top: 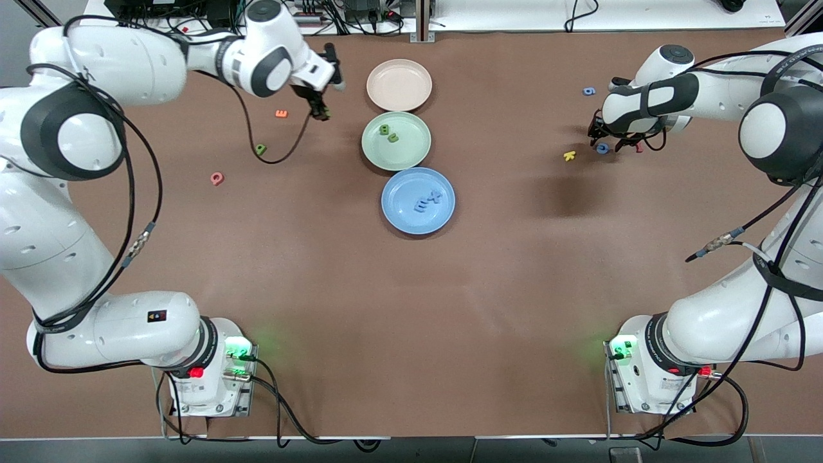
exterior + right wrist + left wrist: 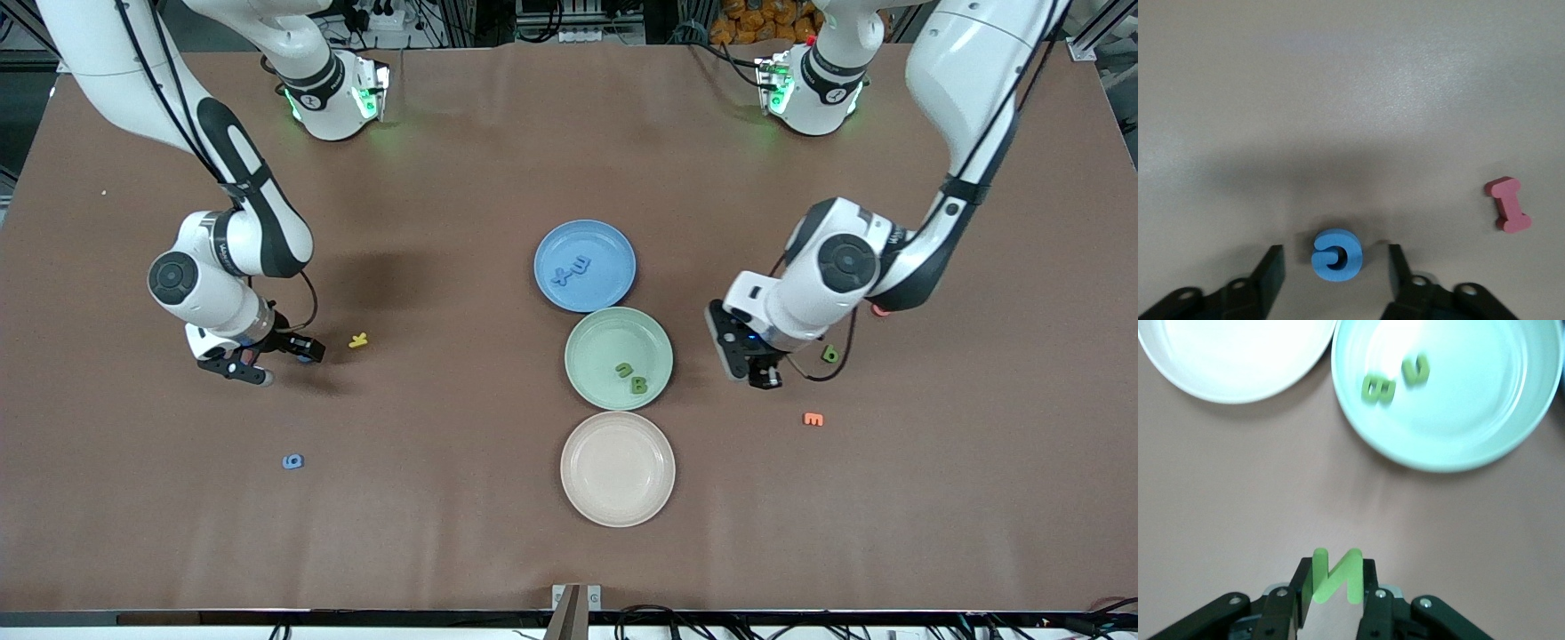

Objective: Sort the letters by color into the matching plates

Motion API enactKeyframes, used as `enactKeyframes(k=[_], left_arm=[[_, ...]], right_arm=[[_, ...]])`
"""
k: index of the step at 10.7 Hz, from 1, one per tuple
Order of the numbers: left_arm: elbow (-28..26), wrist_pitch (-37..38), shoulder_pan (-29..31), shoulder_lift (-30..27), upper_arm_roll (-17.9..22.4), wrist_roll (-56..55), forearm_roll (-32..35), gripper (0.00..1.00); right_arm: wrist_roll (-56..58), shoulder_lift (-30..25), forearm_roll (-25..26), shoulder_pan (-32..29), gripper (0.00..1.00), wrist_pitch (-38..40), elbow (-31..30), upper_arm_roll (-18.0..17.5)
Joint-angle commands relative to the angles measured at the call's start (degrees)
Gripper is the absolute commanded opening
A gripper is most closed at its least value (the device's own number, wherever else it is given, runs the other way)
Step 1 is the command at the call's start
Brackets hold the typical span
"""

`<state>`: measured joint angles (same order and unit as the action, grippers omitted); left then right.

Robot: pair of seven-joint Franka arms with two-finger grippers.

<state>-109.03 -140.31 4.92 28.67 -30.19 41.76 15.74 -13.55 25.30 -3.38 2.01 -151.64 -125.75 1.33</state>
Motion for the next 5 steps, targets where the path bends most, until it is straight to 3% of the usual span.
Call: enactKeyframes(k=[1,2,5], left_arm=[[2.7,2.0,-7.4,0.3,0.1,-19.5,0.5,0.0],[3.0,2.0,-10.0,1.0,0.4,-26.0,0.8,0.0],[5.1,2.0,-16.1,3.8,2.0,-43.3,1.2,0.0]], right_arm=[[1.4,0.8,0.5,-1.0,0.64,-4.5,-1.9,-0.8],[1.4,1.0,0.5,-1.0,0.6,-4.7,-2.0,-0.8],[3.1,1.0,0.5,-1.0,0.35,-4.7,-2.0,-0.8]])
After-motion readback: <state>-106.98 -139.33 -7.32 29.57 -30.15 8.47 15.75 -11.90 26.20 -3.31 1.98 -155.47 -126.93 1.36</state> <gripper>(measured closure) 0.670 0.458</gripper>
